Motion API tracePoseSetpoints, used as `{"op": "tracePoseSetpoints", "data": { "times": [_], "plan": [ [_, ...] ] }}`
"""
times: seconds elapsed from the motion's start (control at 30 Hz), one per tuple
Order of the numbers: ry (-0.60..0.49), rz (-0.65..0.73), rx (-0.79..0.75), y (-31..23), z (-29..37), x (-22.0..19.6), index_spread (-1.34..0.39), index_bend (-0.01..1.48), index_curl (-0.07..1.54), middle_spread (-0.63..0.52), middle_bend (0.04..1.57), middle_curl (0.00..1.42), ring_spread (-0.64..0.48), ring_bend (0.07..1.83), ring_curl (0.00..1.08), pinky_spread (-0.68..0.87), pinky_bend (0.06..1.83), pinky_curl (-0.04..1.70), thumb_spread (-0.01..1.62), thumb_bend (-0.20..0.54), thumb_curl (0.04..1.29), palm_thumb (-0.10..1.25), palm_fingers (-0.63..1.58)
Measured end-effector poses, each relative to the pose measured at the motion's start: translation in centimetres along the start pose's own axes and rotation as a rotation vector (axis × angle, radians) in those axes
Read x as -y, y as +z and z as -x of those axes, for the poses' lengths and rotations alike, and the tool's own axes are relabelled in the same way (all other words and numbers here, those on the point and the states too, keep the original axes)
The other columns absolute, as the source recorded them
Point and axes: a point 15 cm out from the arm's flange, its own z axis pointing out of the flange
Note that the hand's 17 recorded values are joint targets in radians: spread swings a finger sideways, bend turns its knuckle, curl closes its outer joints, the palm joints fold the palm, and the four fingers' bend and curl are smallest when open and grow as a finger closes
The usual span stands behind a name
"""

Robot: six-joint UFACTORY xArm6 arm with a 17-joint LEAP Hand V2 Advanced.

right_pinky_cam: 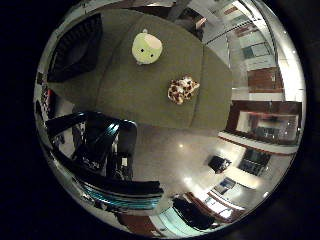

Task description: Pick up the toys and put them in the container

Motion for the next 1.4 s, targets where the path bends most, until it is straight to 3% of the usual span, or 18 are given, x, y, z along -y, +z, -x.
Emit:
{"op": "tracePoseSetpoints", "data": {
  "times": [0.33,0.77,1.07,1.4],
  "plan": [
    [0.001,-0.024,-0.018,-1.1,-0.7,1.6,-0.42,0.22,0.38,0.00,0.18,0.28,0.18,0.19,0.21,0.35,0.46,0.06,1.10,-0.027,0.36,0.68,0.23],
    [0.034,-0.068,-0.053,-2.9,-7.0,10.2,-0.41,0.19,0.37,-0.02,0.18,0.27,0.18,0.20,0.23,0.35,0.46,0.06,1.12,-0.025,0.34,0.58,0.25],
    [-0.001,-0.048,-0.040,2.3,-8.4,15.1,-0.41,0.18,0.35,-0.01,0.18,0.28,0.18,0.21,0.24,0.36,0.48,0.06,1.10,-0.028,0.31,0.51,0.24],
    [0.008,-0.007,-0.015,11.9,-11.0,19.0,-0.41,0.18,0.34,0.00,0.18,0.28,0.18,0.24,0.25,0.35,0.51,0.07,1.09,-0.023,0.29,0.48,0.21]
  ]
}}
